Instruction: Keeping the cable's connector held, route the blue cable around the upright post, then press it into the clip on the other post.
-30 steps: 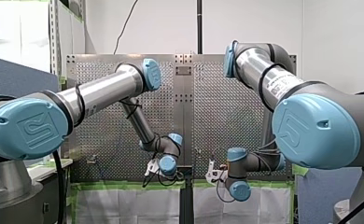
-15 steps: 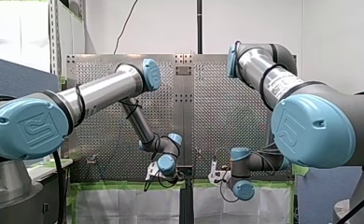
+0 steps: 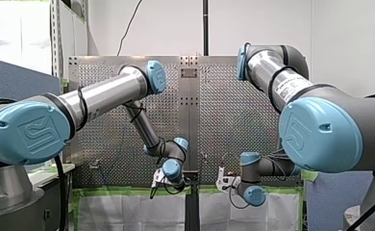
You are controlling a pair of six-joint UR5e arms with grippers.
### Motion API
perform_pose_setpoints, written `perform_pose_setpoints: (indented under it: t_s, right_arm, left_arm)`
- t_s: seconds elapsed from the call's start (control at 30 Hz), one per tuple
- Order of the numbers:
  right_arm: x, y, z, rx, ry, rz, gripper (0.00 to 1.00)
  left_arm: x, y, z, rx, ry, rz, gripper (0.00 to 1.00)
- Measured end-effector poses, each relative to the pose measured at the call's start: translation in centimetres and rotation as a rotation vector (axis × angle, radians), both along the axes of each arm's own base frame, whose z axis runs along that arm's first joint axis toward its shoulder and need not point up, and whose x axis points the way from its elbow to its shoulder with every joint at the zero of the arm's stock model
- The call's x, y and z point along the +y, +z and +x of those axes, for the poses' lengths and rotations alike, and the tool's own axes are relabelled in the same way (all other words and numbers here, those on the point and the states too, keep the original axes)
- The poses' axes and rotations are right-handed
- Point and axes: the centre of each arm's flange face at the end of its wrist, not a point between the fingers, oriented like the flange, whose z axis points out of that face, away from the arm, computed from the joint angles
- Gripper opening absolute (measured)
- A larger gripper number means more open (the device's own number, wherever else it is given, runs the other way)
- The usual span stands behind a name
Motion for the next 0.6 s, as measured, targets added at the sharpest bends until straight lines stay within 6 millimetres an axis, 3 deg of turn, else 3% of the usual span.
perform_pose_setpoints:
  t_s: [0.6]
  right_arm:
    - [0.0, -0.1, 0.0, 0.007, 0.033, 0.005, 0.0]
  left_arm:
    - [-2.8, -0.1, -1.4, 0.035, -0.078, -0.149, 1.0]
